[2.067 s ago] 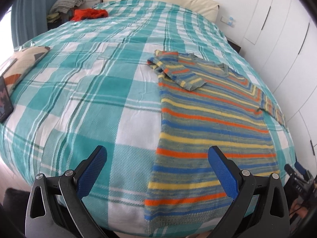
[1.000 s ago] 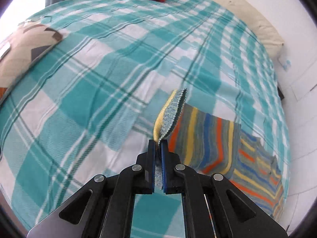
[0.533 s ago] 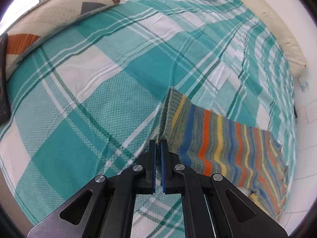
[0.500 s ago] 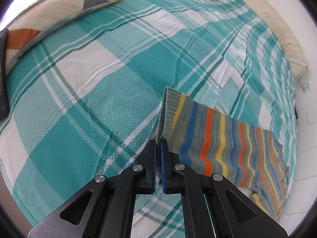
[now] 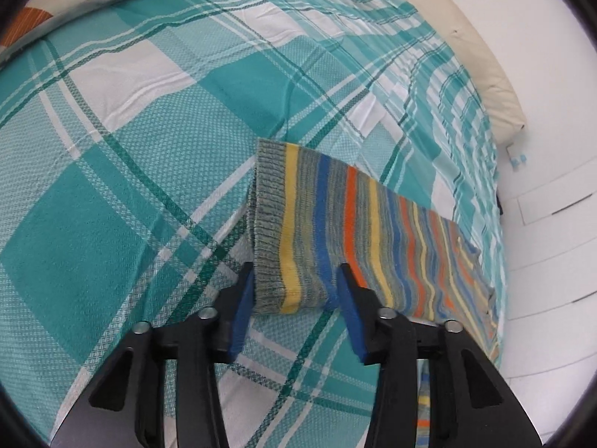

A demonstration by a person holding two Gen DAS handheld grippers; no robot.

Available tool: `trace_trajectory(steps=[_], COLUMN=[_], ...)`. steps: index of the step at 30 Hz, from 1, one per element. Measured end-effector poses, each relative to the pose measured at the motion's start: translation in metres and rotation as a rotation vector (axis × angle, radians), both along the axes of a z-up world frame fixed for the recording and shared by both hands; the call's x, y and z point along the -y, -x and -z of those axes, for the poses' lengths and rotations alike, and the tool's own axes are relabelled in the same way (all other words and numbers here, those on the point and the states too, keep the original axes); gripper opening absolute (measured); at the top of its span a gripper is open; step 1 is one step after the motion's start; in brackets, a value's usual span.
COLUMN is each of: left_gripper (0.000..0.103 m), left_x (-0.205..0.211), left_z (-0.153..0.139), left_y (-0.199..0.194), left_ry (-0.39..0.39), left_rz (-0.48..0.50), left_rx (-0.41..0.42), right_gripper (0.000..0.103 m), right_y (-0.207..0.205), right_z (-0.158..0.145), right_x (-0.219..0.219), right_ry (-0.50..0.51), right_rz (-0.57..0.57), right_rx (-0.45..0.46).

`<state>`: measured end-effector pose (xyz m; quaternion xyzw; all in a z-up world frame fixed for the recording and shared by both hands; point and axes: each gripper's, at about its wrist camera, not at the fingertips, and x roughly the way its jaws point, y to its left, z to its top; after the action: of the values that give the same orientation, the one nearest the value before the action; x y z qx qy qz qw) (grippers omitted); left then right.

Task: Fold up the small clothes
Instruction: 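Fold the held sleeve across the sweater body and open the left gripper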

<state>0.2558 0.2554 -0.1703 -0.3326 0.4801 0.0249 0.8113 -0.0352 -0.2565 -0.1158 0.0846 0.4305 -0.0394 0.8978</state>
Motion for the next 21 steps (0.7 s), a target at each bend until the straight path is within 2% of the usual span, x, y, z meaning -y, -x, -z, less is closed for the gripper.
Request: trace_trajectory(steps=[1, 5, 11, 15, 18, 19, 21], left_gripper=[0.002, 0.000, 0.000, 0.001, 0.007, 0.011, 0.030], left_x=[0.005, 0.017, 0.022, 0.017, 0.004, -0.001, -0.001], left_z=[0.002, -0.005, 0.004, 0.006, 0.004, 0.002, -0.006], left_y=[-0.003, -0.003, -0.012, -0.009, 0.005, 0.013, 0.028], left_ry=[-0.050, -0.298, -0.376, -0.347, -0.243, -0.205, -0.193], left_rz=[0.016, 0.035, 0.061, 0.028, -0.027, -0.042, -0.058], left_rx=[-0.045, -0.129, -0.161, -0.155, -0.115, -0.101, -0.079], right_gripper=[0.085, 0.085, 0.085, 0.085, 0.085, 0.085, 0.085], right_y=[0.000, 0.002, 0.000, 0.002, 0.004, 0.005, 0.005], right_z=[0.000, -0.001, 0.001, -0.002, -0.005, -0.006, -0.006], right_x=[-0.002, -0.005, -0.003, -0.001, 0.005, 0.006, 0.010], right_ry=[0.006, 0.023, 0.015, 0.008, 0.004, -0.001, -0.009], right_rz=[-0.004, -0.008, -0.001, 0.007, 0.023, 0.030, 0.047], right_rx=[-0.002, 0.006, 0.000, 0.015, 0.028, 0.028, 0.031])
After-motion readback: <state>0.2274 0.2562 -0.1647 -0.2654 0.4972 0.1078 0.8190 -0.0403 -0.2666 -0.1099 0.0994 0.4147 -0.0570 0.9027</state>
